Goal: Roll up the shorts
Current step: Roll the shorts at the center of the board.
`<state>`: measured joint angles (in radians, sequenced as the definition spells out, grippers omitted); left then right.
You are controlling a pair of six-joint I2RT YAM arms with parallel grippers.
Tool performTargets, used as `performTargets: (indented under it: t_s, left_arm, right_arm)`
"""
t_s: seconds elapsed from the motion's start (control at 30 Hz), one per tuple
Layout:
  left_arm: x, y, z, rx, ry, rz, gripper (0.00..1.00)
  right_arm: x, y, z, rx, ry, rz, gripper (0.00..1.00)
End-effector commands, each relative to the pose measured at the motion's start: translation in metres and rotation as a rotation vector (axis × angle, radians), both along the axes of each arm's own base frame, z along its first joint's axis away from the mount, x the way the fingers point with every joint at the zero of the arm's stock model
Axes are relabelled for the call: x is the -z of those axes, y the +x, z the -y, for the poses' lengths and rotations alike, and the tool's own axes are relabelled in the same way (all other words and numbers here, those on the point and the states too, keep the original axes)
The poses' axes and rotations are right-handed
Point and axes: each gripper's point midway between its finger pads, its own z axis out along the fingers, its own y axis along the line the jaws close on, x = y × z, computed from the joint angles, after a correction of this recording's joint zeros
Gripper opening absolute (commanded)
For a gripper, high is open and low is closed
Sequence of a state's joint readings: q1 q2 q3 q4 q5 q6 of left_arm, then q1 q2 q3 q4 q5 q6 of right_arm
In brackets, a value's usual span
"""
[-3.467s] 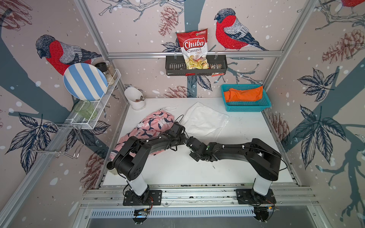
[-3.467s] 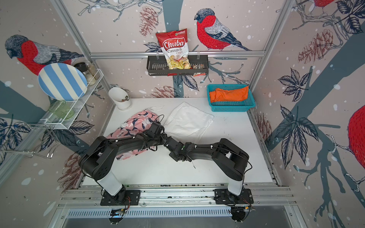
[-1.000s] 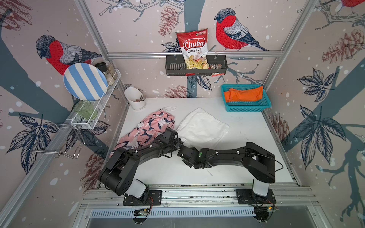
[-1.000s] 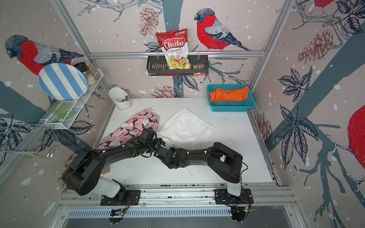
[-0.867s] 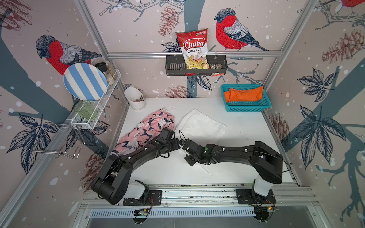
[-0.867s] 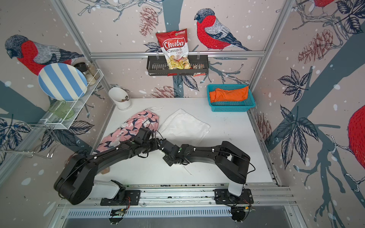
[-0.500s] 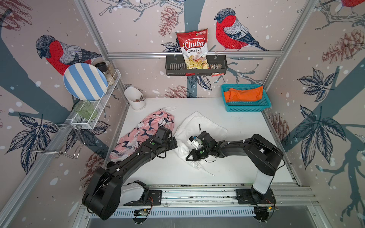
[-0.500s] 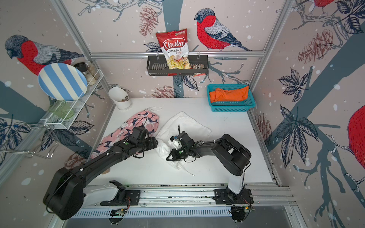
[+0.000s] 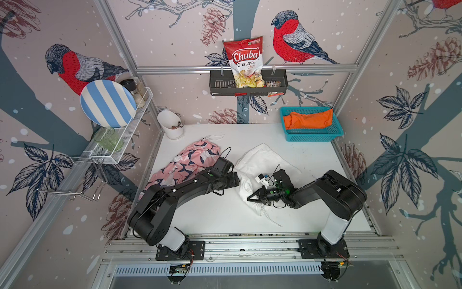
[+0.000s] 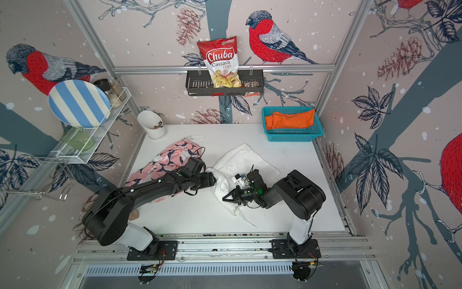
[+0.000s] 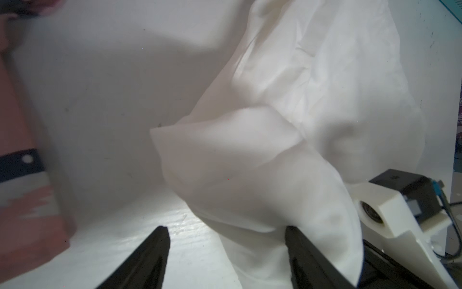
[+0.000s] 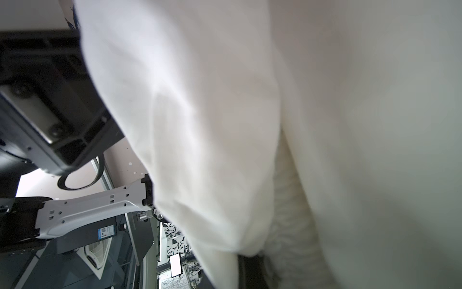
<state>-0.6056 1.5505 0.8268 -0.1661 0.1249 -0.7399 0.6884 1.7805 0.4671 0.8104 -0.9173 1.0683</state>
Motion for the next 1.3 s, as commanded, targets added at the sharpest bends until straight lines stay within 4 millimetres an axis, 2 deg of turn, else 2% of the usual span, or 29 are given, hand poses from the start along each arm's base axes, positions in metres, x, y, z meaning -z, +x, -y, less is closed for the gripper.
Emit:
performTargets:
  t_s: [0.0, 0.13, 0.37, 0.5, 0.77, 0.87, 1.03, 1.07, 1.13, 1.27]
  left_arm:
    - [-0.01, 0.012, 0.018, 0.012, -0.081, 0.035, 0.78]
    - [-0.009, 0.009, 0.021, 0.022, -0.104, 0.025, 0.75]
    - [-0.044, -0.001, 0.0, -0.055, -0.105, 0.073, 0.77]
    - [-0.046, -0.005, 0.011, -0.025, -0.162, 0.06, 0.78]
    - [-0.03, 0.001, 0.025, 0.008, -0.18, 0.047, 0.83]
    - [-0.009, 0.003, 0.026, 0.013, -0.142, 0.013, 0.85]
    - [0.024, 0.005, 0.015, -0.014, -0.09, -0.035, 0.86]
    - [0.031, 0.007, 0.011, -0.023, -0.084, -0.043, 0.84]
    - [0.042, 0.009, 0.005, -0.038, -0.094, -0.068, 0.75]
    - [0.05, 0.012, 0.003, -0.027, -0.096, -0.082, 0.39]
  right_arm:
    - [-0.004, 0.005, -0.003, 0.04, 0.002, 0.009, 0.01]
    - [-0.001, 0.007, -0.003, 0.04, -0.01, 0.017, 0.02]
    - [0.006, 0.008, 0.001, 0.044, -0.06, 0.033, 0.01]
    - [0.007, 0.008, 0.001, 0.03, -0.07, 0.043, 0.01]
    - [0.008, 0.007, 0.003, 0.019, -0.09, 0.053, 0.0]
    - [0.007, 0.007, 0.003, 0.019, -0.093, 0.061, 0.0]
    - [0.006, 0.006, 0.007, 0.016, -0.114, 0.084, 0.0]
    - [0.007, 0.006, 0.008, 0.014, -0.126, 0.089, 0.0]
    - [0.012, 0.007, 0.012, 0.011, -0.166, 0.106, 0.02]
    - [0.022, 0.016, 0.024, -0.003, -0.347, 0.213, 0.07]
